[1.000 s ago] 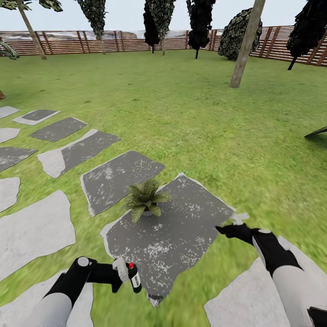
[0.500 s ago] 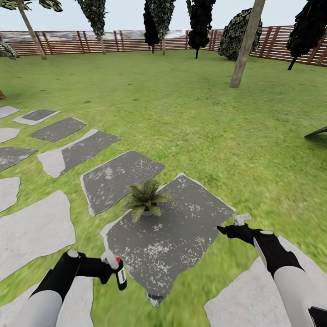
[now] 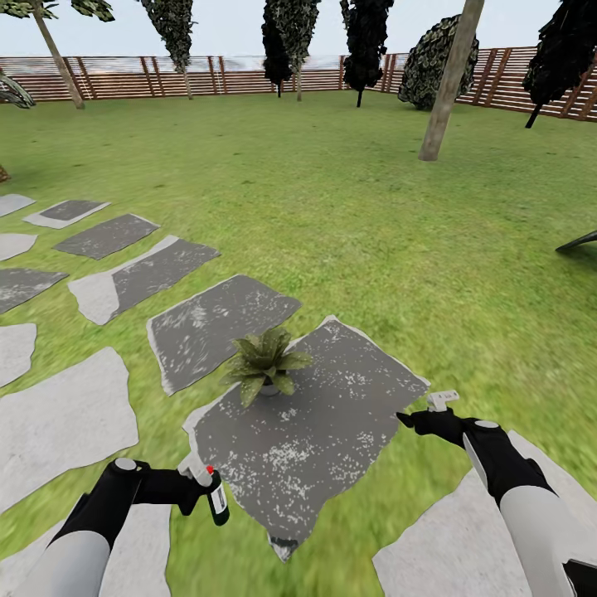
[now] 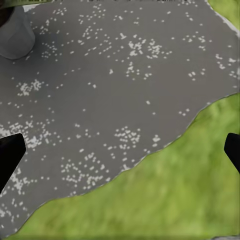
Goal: Pick up the pesticide atomizer in the garden and spray insectifuge to fully cover both potted plants in the garden.
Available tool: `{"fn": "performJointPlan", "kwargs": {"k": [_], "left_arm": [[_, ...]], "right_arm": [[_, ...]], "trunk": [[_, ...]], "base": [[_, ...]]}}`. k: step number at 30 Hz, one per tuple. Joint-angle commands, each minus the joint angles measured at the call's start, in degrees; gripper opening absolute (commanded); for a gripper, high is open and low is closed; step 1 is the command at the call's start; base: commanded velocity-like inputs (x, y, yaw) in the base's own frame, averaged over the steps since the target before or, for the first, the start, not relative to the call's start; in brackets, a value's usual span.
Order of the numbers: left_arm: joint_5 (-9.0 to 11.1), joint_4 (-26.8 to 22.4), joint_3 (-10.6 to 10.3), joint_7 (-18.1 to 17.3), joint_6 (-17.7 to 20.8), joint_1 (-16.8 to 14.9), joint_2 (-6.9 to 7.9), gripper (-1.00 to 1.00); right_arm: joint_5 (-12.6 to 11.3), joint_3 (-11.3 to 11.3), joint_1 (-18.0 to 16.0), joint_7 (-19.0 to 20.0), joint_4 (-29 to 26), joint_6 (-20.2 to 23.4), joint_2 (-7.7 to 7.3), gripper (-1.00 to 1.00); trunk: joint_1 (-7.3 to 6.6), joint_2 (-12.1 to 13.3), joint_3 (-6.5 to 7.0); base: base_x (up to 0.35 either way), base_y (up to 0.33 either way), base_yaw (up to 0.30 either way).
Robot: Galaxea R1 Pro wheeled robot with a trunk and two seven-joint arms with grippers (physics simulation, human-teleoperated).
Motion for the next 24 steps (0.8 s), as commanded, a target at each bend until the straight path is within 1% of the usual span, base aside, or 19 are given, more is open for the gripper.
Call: {"fn": "performJointPlan", "kwargs": {"k": [1,3,6,8,14,20,21,22,23,24], "left_arm": [[-0.22,-0.07,0.23,-0.30,0.53,-0.06,-0.05,-1.00],[-0.22,-0.07,0.24,-0.31,0.53,-0.06,-0.05,-1.00],[-0.22,-0.07,0.24,-0.31,0.53,-0.05,-0.05,-1.00],[-0.26,-0.07,0.15,-0.28,0.50,-0.04,-0.05,-1.00],[-0.40,0.26,-0.09,-0.44,0.31,-0.04,-0.13,-1.00],[-0.09,0.10,0.52,-0.61,0.44,-0.07,-0.05,-1.00],[-0.06,0.07,1.08,-0.59,0.44,-0.06,-0.05,-1.00],[-0.04,0.05,2.66,-0.58,0.44,-0.05,-0.01,-1.00],[-0.04,0.02,3.35,-0.56,0.44,-0.05,0.00,-1.00],[-0.03,-0.06,6.47,-0.51,0.39,-0.06,0.02,-1.00]], "right_arm": [[0.47,-0.35,-0.02,0.47,-0.10,0.26,0.05,1.00],[0.46,-0.36,-0.02,0.47,-0.10,0.26,-0.03,1.00],[0.46,-0.36,-0.03,0.52,-0.10,0.28,-0.66,1.00],[0.46,-0.36,-0.02,0.54,-0.10,0.30,-0.81,1.00],[0.46,-0.36,-0.03,0.56,-0.10,0.41,-0.91,1.00],[0.40,-0.48,-0.02,0.51,-0.10,0.51,-0.92,1.00],[0.39,-0.81,-0.02,0.49,-0.10,0.52,-0.92,1.00],[0.38,-2.26,-0.02,0.48,-0.10,0.52,-0.92,1.00],[0.38,-3.07,-0.03,0.48,-0.10,0.52,-0.92,1.00],[0.37,-7.93,-0.03,0.47,-0.10,0.52,-0.90,1.00]], "trunk": [[-0.01,-0.02,-0.04],[-0.01,-0.02,-0.04],[-0.01,-0.02,-0.04],[-0.01,-0.02,-0.04],[-0.01,-0.02,-0.04],[-0.01,-0.02,-0.04],[-0.01,-0.02,-0.02],[-0.01,-0.02,0.04],[-0.01,-0.02,0.10],[-0.01,-0.02,0.18]], "base": [[0.000,0.000,0.000],[0.000,0.000,0.000],[0.000,0.000,0.000],[0.000,0.000,0.000],[0.000,0.000,0.000],[0.000,0.000,0.000],[0.000,0.000,0.000],[0.000,0.000,0.000],[0.000,0.000,0.000],[0.000,0.000,0.000]]}}
